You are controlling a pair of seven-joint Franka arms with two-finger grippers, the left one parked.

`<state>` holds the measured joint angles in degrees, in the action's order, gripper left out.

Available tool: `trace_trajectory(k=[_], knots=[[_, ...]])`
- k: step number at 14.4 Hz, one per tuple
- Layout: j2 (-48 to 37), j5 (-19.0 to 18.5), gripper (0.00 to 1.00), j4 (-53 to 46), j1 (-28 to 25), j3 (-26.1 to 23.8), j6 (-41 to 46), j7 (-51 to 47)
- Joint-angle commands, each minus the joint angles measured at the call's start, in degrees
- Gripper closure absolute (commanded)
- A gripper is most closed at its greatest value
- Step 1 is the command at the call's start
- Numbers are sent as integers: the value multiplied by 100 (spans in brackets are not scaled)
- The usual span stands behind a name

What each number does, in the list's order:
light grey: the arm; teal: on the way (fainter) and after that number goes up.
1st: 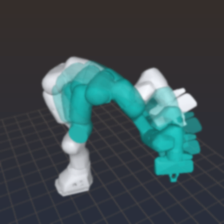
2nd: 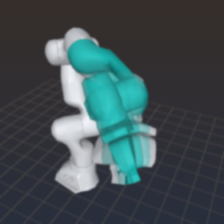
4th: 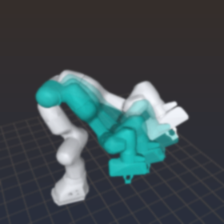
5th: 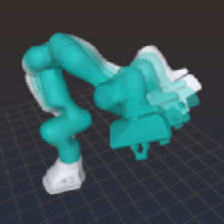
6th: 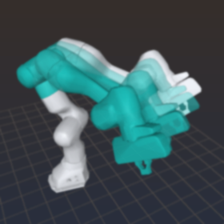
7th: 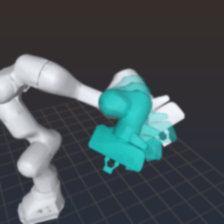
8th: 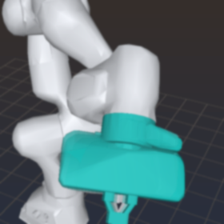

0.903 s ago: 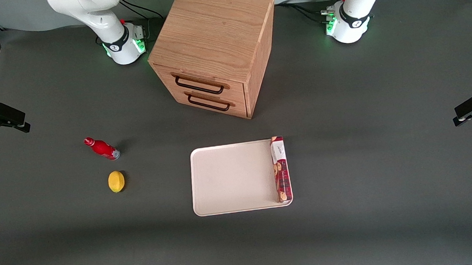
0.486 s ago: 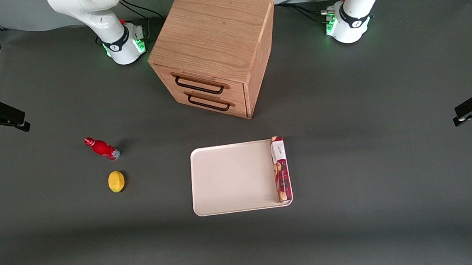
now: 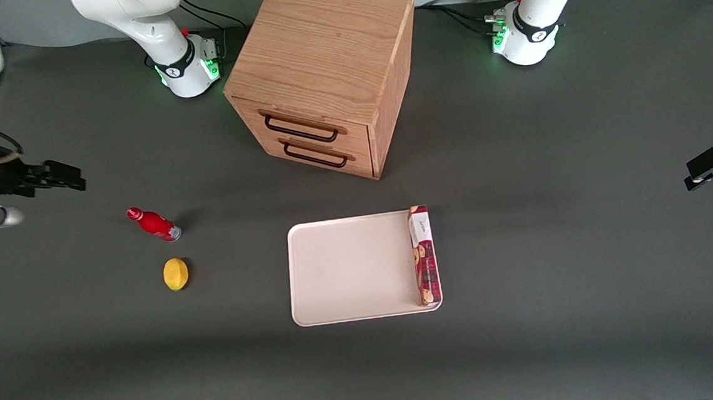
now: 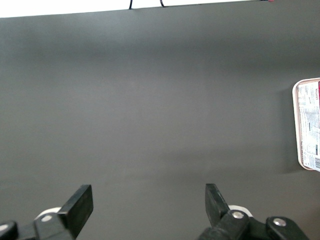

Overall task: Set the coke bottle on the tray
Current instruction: 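Move the right gripper out toward the red Coca-Cola bottle, then lower the right gripper over the bottle cap and close on it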

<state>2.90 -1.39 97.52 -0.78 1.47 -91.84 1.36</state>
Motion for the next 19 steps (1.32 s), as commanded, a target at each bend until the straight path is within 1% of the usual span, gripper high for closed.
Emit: trace_trajectory(k=[1,3,4,8,10,13,14,17,18,19], knots=[[-554,16,0,1933,17,168,-1568,-67],[-484,16,0,2698,8,231,-2615,-75],[-396,16,0,2911,8,231,-2959,-84],[-141,24,0,3351,34,248,-3725,-75],[-132,24,1,3501,35,248,-3920,-66],[-140,24,26,3493,26,248,-3920,-22],[-141,24,31,3475,26,248,-3920,-22],[-149,16,31,3414,8,248,-3920,-22],[-149,16,34,3396,8,248,-3920,-22],[-149,16,41,3396,-9,248,-3920,-22]])
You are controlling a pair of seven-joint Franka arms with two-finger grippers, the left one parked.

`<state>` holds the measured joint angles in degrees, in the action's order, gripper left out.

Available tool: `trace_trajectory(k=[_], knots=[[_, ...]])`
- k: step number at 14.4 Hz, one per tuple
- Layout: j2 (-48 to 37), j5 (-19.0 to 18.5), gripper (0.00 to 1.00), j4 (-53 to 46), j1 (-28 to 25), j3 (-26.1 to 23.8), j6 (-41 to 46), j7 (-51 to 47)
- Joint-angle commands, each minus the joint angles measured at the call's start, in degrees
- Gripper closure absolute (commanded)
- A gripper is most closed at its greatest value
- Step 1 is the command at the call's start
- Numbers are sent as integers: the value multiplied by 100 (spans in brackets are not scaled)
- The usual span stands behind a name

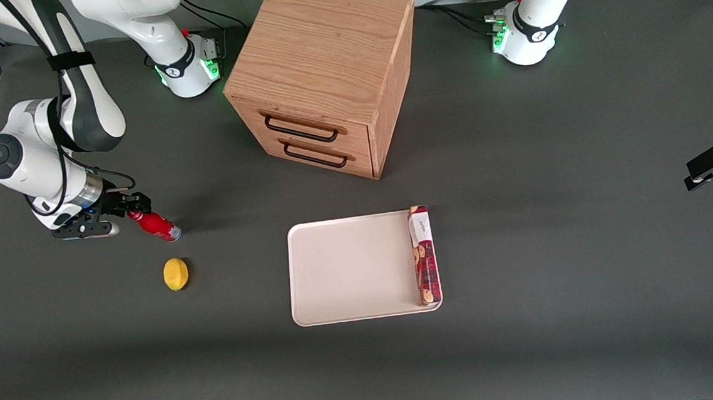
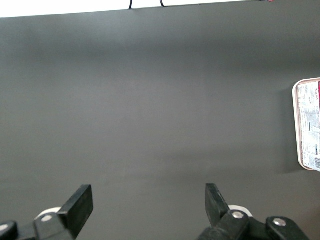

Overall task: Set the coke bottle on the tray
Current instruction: 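Lower the right gripper over the bottle cap and close on it, then lift the bottle and carry it toward the white tray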

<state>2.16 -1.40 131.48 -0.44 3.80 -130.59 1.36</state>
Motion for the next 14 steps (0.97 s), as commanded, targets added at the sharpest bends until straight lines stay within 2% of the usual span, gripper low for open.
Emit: trace_trajectory(k=[1,2,3,4,5,8,11,14], knots=[[-67,17,49,0,-52,15,-54,-22],[-67,17,60,-8,-53,15,-54,-22],[-67,17,80,-8,-61,15,-54,30],[-67,17,92,-17,-53,15,-54,118],[-67,17,100,-52,-53,15,-46,136],[-102,17,100,-454,-79,6,190,75],[-67,26,100,-2015,-88,-20,1979,197],[178,105,100,-3720,-96,-81,3421,189]])
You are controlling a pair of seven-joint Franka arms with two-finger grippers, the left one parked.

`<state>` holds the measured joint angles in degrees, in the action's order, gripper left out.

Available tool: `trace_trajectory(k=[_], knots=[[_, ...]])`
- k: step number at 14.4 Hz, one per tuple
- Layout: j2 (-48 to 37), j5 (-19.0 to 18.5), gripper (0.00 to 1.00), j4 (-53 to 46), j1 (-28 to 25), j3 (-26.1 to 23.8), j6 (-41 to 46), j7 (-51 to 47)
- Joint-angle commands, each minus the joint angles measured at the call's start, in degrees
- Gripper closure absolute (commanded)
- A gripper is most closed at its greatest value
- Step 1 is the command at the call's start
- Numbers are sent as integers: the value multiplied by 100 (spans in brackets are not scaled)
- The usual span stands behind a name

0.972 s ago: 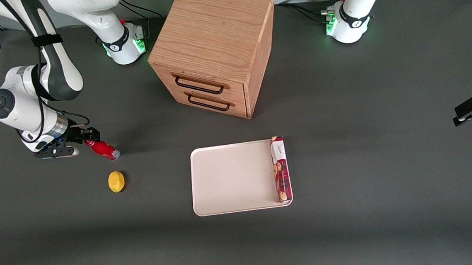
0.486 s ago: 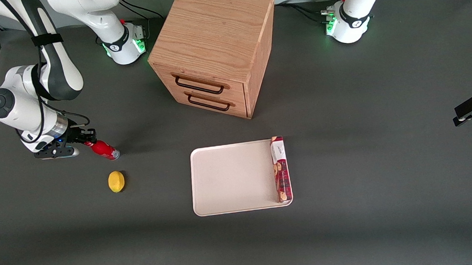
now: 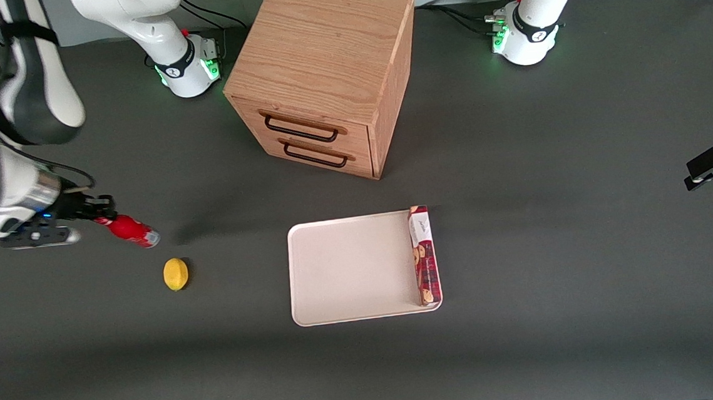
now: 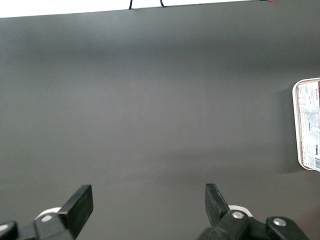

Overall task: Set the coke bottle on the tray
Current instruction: 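Lift the bottle and carry it toward the white tray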

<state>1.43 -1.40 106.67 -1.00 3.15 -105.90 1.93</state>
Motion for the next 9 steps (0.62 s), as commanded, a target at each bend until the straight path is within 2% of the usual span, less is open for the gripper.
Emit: trace_trajectory(k=[1,3,5,7,9], knots=[[453,157,100,-1932,-50,-129,1479,106],[1032,333,100,-3374,-76,-612,2386,-112],[1542,342,100,-4291,-137,-1068,2820,-900],[2017,325,100,-4750,-330,-1622,2786,-2006],[2501,290,100,-4884,-567,-2088,2367,-3446]])
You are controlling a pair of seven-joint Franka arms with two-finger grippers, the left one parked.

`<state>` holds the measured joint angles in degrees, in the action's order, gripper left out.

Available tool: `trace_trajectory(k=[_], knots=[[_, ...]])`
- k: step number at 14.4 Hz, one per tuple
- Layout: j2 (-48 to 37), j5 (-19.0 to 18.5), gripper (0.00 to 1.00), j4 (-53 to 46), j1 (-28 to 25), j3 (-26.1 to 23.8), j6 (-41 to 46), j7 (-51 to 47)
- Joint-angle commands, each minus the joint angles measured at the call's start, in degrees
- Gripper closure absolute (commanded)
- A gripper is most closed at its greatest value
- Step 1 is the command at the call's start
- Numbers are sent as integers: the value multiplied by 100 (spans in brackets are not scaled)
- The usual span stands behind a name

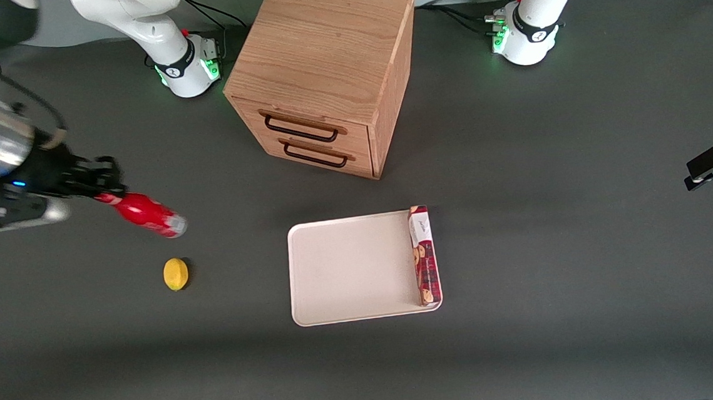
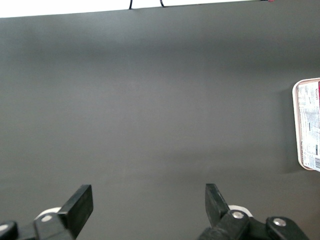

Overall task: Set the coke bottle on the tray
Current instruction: 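Lift the bottle and carry it toward the white tray, then stand the bottle upright on the tray and open the right gripper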

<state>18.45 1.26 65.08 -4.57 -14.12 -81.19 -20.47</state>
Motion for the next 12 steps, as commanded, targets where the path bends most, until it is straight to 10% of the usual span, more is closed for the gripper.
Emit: trace_trajectory(k=[1,6,11,12], knots=[[1053,-3,100,-707,-238,-616,-455,-1762],[2565,-1512,100,-611,-519,-1576,-1520,-3461],[2646,-1856,100,452,-528,-1603,-2366,-3850],[2664,-1866,11,453,-519,-1603,-2366,-3859]])
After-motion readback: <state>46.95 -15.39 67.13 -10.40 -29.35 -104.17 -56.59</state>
